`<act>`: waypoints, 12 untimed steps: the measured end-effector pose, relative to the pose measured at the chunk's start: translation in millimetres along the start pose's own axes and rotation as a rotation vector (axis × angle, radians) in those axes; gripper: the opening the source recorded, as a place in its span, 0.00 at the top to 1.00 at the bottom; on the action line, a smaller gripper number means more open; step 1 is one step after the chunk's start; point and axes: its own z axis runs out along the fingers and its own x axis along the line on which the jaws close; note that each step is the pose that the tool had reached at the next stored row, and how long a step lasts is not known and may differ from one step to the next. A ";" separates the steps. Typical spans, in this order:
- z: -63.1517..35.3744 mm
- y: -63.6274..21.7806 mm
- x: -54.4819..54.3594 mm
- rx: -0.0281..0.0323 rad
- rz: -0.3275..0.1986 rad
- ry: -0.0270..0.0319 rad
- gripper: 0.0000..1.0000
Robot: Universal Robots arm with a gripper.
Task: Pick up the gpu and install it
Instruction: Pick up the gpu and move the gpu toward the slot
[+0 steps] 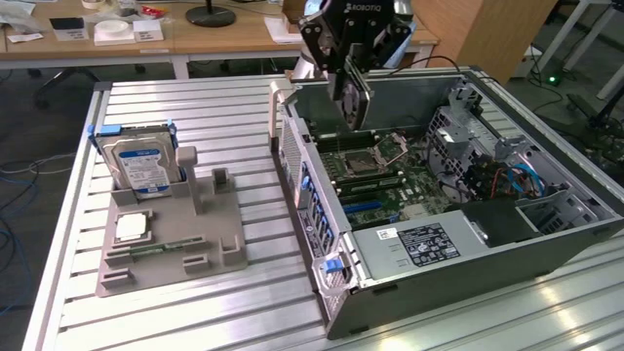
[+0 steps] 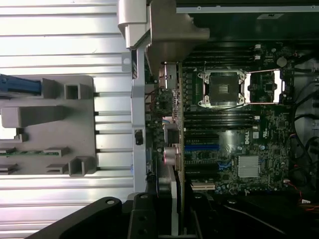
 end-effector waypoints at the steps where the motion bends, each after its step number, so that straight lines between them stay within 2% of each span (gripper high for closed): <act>1: 0.0 0.1 -2.5 0.0000 0.000 0.0000 0.72; 12: 0.4 1.5 -38.1 0.0000 0.000 0.0000 0.72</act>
